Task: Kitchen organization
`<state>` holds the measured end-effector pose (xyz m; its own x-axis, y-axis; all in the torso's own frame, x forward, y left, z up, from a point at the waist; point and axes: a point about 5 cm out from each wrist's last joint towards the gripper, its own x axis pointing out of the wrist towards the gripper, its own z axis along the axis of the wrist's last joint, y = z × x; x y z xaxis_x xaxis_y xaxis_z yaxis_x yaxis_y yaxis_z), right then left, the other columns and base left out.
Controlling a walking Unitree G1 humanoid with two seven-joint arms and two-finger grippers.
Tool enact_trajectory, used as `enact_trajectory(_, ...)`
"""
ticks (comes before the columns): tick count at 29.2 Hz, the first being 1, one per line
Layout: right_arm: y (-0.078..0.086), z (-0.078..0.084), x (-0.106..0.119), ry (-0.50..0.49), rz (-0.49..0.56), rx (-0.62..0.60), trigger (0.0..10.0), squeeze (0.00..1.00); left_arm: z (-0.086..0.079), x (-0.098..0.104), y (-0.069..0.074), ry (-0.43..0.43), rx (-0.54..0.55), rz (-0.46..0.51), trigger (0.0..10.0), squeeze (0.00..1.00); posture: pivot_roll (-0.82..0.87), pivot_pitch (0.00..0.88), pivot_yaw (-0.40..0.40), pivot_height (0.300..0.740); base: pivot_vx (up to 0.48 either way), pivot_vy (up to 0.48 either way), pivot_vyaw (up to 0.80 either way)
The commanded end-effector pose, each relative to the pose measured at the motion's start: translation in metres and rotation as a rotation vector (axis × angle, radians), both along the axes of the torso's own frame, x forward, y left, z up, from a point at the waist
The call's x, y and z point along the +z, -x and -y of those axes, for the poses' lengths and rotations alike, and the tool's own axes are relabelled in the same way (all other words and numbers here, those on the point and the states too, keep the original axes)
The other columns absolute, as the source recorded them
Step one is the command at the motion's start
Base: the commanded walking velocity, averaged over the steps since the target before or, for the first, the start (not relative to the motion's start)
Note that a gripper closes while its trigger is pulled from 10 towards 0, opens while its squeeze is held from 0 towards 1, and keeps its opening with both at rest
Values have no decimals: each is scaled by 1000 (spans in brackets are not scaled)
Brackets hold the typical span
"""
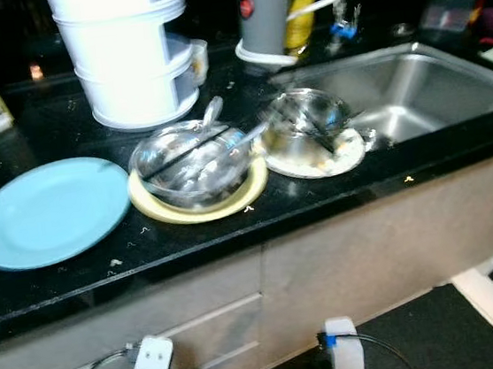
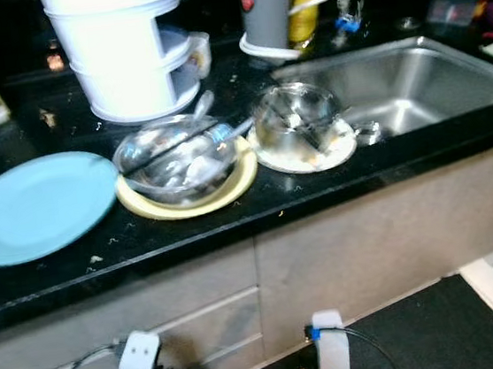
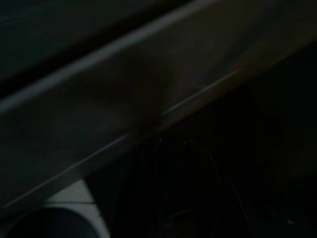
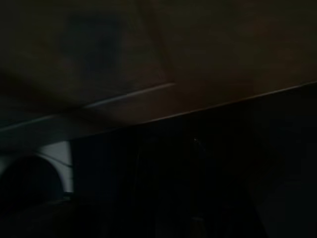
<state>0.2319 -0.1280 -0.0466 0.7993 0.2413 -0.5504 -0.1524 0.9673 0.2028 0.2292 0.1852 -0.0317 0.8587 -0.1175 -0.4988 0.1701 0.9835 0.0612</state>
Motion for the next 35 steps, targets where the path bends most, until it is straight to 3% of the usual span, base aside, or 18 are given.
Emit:
enact_trajectory(1, 5, 3, -4, 12, -18, -2, 10000, 0, -2, -6, 7, -18, -1, -39, 10000, 0, -29, 142, -37, 740, 0, -480, 0)
enact_trajectory(7, 5, 4, -4, 10, -18, -5, 10000, 0, -3, -6, 5, -19, 4, -29, 10000, 0, -28, 142, -37, 740, 0, -406, 0)
enact_trajectory(19, 3, 3, -3, 8, -12, -3, 10000, 0, 3, -1, 1, -63, -50, 12, 10000, 0, -27, 142, -39, 740, 0, 0, 0)
enact_trajectory(25, 2, 2, -2, 23, -4, 30, 10000, 0, -10, 5, 7, -161, -85, 62, 10000, 0, -23, 145, -36, 740, 0, 0, 0)
enact_trajectory(32, 2, 1, -1, 22, 2, 36, 10000, 0, -10, 31, 16, -167, -184, 196, 10000, 0, -15, 150, -35, 740, 0, 0, 0)
enact_trajectory(33, 2, 0, -1, 20, 1, 43, 10000, 0, -4, 49, 19, -130, -265, 248, 10000, 0, -10, 152, -40, 740, 0, 0, 0)
enact_trajectory(34, 2, 0, -1, 20, 1, 43, 10000, 0, -4, 49, 19, -130, -265, 248, 10000, 0, -10, 152, -40, 740, 0, 0, 0)
enact_trajectory(35, 2, 0, -2, 16, 0, 48, 10000, 0, 2, 70, 22, -87, -348, 287, 10000, 0, -5, 153, -48, 740, 0, 0, 0)
